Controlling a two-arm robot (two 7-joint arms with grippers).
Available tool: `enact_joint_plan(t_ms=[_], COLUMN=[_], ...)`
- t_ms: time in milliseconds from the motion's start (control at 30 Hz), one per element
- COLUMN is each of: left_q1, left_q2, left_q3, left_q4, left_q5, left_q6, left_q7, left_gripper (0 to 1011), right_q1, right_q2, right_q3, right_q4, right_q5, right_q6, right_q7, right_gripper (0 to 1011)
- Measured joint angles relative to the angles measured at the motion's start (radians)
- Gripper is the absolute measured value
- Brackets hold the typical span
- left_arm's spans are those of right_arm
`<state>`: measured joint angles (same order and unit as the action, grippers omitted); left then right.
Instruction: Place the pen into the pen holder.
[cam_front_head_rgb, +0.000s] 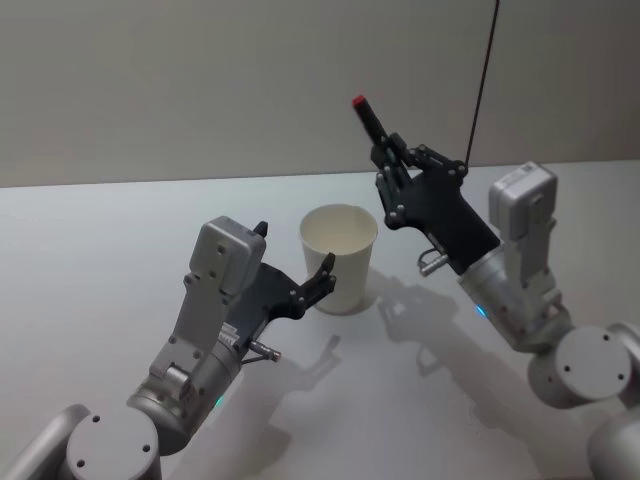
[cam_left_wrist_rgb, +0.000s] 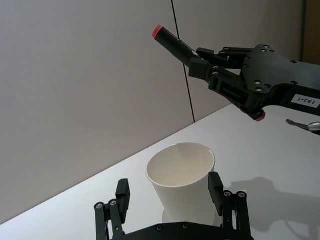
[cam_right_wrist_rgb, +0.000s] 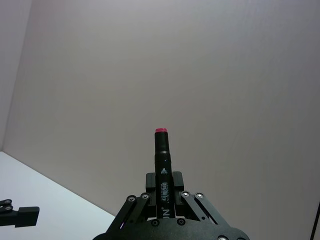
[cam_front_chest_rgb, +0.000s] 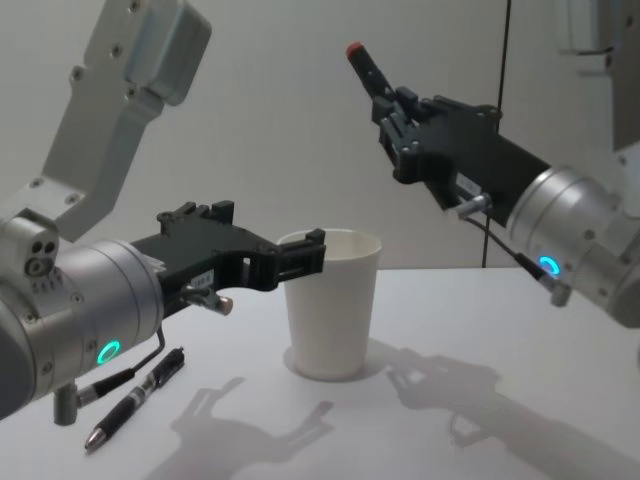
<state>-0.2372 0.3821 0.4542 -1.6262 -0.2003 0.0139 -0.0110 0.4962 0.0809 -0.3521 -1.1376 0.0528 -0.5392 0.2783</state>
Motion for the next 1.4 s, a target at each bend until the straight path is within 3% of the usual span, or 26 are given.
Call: enact_joint_plan(t_ms=[433, 767, 1400], left_q1=[0.0, 0.0, 0.0], left_q2=[0.0, 0.0, 0.0], left_q3=[0.0, 0.0, 0.0], left_q4=[0.0, 0.0, 0.0], left_q5=[0.0, 0.0, 0.0], left_q6=[0.0, 0.0, 0.0], left_q7=[0.0, 0.0, 0.0], left_gripper=[1000, 1000, 999], right_q1=[0.097, 0.186, 0.348], right_q2=[-0.064, -0.112, -0.197], right_q3=[-0.015, -0.02, -0.015], right_q4=[0.184, 0.346, 0.66], right_q5=[-0.008, 0.013, 0.131], right_q6=[-0.101, -0.172, -0.281], right_q7=[-0.023, -0.007, 0.131], right_gripper=[177, 177, 177])
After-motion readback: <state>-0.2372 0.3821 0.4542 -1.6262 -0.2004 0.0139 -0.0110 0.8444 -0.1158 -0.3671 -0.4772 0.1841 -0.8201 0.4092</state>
